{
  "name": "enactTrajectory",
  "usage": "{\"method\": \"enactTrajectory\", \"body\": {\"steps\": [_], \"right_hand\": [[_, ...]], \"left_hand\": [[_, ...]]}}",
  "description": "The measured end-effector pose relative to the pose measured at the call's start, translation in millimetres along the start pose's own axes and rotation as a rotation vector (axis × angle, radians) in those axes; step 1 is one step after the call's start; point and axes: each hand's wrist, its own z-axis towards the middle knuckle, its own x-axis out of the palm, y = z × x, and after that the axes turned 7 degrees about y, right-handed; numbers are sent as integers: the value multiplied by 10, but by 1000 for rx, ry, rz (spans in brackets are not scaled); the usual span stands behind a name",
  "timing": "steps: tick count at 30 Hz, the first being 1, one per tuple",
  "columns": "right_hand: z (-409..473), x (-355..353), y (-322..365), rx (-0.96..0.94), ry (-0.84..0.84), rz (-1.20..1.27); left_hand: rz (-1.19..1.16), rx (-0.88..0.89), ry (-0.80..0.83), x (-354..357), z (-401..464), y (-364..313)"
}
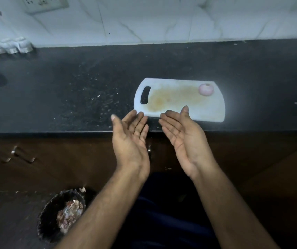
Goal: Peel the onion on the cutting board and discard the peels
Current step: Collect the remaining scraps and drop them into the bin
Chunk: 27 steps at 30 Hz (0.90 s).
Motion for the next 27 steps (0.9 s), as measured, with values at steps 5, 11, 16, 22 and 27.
{"method": "enactTrajectory", "body": {"steps": [5,11,16,22,27], "right_hand": [[330,-88,189,-82,-152,-253],[739,-231,354,-237,-221,-1275],[959,-159,171,-126,38,-1768],[838,143,83,-209,342,-1198],[1270,-142,377,-334,-124,-1219]], "left_hand": [[227,-111,129,193,433,-57],[555,106,177,207,814,-37],[606,240,142,-61,978,103],[460,207,213,-95,1034,129],[427,179,243,-84,1047,114]]}}
